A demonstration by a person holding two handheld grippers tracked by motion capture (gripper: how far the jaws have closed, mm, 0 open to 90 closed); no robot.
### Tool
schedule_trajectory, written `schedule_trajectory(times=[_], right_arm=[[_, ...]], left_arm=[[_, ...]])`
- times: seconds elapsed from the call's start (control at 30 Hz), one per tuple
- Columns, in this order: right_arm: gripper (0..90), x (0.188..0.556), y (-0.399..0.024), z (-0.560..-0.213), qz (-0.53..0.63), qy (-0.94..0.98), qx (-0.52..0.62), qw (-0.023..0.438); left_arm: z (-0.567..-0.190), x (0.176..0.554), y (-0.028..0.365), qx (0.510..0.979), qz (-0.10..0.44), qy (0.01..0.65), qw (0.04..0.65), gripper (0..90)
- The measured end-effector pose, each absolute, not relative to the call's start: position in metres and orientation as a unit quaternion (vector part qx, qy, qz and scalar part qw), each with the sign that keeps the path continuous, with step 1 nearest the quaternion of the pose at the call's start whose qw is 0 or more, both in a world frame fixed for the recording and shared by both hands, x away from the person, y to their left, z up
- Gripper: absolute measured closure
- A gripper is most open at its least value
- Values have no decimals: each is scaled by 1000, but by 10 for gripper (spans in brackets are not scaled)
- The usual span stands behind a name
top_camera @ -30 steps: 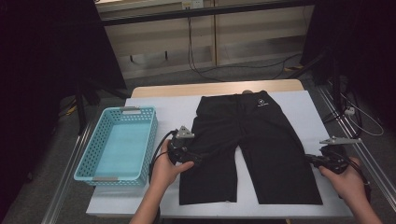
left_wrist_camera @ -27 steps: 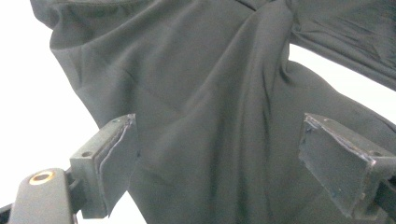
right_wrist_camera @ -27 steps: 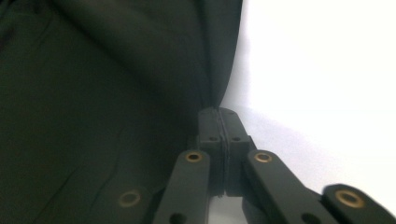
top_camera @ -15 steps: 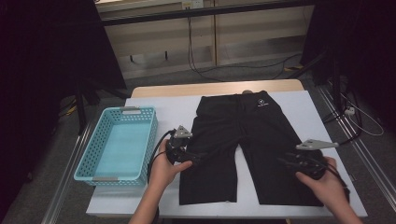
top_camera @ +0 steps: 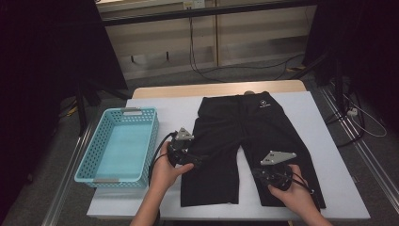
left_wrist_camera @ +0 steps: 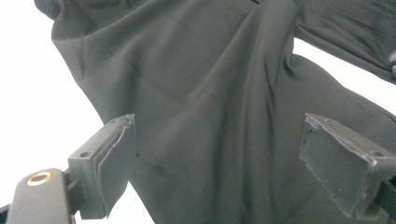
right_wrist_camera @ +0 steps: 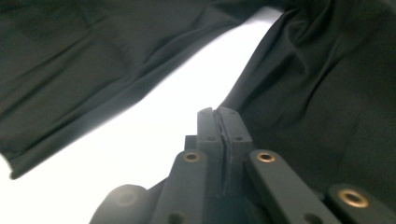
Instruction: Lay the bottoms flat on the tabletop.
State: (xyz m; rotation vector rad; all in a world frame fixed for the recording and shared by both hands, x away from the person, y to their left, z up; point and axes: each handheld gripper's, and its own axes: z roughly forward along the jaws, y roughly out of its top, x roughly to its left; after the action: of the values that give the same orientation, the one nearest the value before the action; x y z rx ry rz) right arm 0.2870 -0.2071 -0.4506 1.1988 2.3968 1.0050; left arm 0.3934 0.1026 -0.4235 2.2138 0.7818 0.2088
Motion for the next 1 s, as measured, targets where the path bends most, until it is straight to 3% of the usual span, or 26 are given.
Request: schedule_trajectory(times=[0.3, 0.53, 0.7, 0.93, 1.0], right_arm=[[893, 272, -207, -446, 348, 837, 404, 119], [687, 269, -198, -439, 366, 831, 397, 134], [638, 271, -179, -439, 377, 838, 374, 127], [637, 275, -152, -450, 353, 853, 365, 122], [730, 276, -152, -452, 356, 848, 372, 126]], left_arm=[[-422, 393, 102, 868, 81, 306, 382, 129], [-421, 393, 103, 868, 85, 306, 383, 128], [-420, 394, 106, 866, 85, 309, 383, 126], [-421, 393, 108, 866, 88, 312, 379, 125], [-421, 393, 108, 866, 88, 313, 379, 125]])
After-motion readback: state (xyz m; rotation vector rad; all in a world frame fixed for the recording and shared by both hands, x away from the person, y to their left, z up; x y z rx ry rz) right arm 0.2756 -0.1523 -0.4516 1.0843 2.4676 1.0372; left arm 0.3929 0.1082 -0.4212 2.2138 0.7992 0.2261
